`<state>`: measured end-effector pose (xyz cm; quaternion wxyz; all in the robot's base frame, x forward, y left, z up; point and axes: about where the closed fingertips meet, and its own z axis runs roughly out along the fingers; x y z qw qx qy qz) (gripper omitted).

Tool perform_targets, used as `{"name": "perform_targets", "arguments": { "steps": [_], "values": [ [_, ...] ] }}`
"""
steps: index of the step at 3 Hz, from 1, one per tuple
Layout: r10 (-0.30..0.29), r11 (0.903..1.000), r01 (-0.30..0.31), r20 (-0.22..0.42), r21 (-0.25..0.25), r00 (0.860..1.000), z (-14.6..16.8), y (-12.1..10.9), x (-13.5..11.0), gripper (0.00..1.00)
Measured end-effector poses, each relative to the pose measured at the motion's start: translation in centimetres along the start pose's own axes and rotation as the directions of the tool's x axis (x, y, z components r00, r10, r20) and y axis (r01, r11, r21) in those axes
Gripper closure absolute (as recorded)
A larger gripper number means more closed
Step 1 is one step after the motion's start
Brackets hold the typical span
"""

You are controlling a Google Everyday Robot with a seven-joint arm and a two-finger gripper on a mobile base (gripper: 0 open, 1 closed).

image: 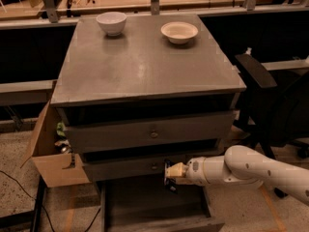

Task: Place rxbar blueberry into bottom drawer

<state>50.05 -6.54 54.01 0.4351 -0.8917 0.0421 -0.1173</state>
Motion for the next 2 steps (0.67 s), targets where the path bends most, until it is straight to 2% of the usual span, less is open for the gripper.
{"name": "perform_targets", "arguments": {
  "steps": [1,2],
  "values": [
    [0.014,0.9999,-0.014,-0.015,0.002,1.0,0.6,1.0,-0.3,1.0],
    [0.038,0.9991,-0.038,-0.019,0.022,0.999,3.0,5.7,-1.1,1.0]
  ]
}}
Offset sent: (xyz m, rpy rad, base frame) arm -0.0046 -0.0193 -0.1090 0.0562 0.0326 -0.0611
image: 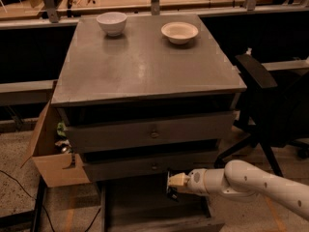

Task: Place rxbar blueberry into bottom drawer

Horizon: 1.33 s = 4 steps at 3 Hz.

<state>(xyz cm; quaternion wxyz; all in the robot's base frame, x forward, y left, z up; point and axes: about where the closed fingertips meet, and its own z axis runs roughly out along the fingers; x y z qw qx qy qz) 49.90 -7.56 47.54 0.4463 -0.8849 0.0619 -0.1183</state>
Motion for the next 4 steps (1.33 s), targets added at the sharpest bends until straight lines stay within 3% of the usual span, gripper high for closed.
{"name": "perform_targets", "arguments": {
  "steps": [2,4],
  "values": [
    [0.045,0.9987,-0.046,0.028,0.021,0.999,4.8,6.6,-1.4,1.0],
    [0.05,0.9985,-0.051,0.034,0.022,0.998,6.4,8.4,-0.8,1.0]
  ]
}}
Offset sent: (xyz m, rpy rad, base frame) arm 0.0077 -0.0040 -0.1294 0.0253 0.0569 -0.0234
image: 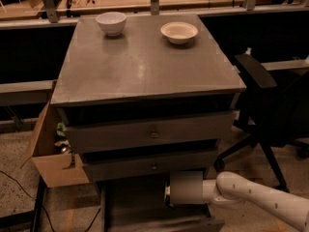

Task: Place rxbar blueberry into bottom drawer

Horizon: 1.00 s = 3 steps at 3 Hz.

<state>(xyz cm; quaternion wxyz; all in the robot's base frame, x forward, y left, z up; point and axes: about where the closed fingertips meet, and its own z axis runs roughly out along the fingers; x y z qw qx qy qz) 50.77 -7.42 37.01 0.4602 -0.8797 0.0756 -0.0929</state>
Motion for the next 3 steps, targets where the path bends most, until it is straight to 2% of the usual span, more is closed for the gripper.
{"name": "perform_targets", "arguments": {
  "steps": [2,3],
  "values": [
    [0.017,0.9942,-0.014,0.027,-0.106,0.999,3.7,5.0,0.5,1.0],
    [0.002,0.9845,0.003,0.029,-0.175,1.0,6.1,7.1,1.0,1.0]
  ]
}}
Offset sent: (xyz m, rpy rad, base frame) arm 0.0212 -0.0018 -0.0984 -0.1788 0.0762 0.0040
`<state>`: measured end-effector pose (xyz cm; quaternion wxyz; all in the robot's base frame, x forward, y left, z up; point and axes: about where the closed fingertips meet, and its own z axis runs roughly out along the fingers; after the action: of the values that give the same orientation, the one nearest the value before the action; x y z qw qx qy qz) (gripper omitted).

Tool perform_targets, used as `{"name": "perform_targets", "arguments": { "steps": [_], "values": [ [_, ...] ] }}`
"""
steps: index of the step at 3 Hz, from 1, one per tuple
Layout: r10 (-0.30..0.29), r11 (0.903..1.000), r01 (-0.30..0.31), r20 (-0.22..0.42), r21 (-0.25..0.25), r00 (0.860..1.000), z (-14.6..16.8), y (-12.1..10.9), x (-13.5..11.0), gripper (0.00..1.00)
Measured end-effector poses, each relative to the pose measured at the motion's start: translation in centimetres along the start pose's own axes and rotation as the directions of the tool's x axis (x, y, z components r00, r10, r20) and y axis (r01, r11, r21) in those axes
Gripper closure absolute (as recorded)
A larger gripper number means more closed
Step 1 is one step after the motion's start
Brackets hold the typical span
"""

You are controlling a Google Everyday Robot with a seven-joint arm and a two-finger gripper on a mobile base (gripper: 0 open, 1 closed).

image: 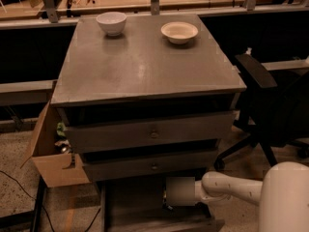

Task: Place rxbar blueberry into bottom drawer

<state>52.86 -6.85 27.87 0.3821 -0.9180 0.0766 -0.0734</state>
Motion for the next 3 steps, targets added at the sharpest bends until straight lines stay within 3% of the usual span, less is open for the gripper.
{"name": "perform_targets", "arguments": {
  "steps": [2,3],
  "values": [
    [-0.021,0.988,0.021,-0.002,-0.153,1.0,4.3,3.2,0.6,1.0],
    [-0.014,0.9709,0.015,0.006,-0.239,1.0,7.0,5.9,0.6,0.74]
  ]
}}
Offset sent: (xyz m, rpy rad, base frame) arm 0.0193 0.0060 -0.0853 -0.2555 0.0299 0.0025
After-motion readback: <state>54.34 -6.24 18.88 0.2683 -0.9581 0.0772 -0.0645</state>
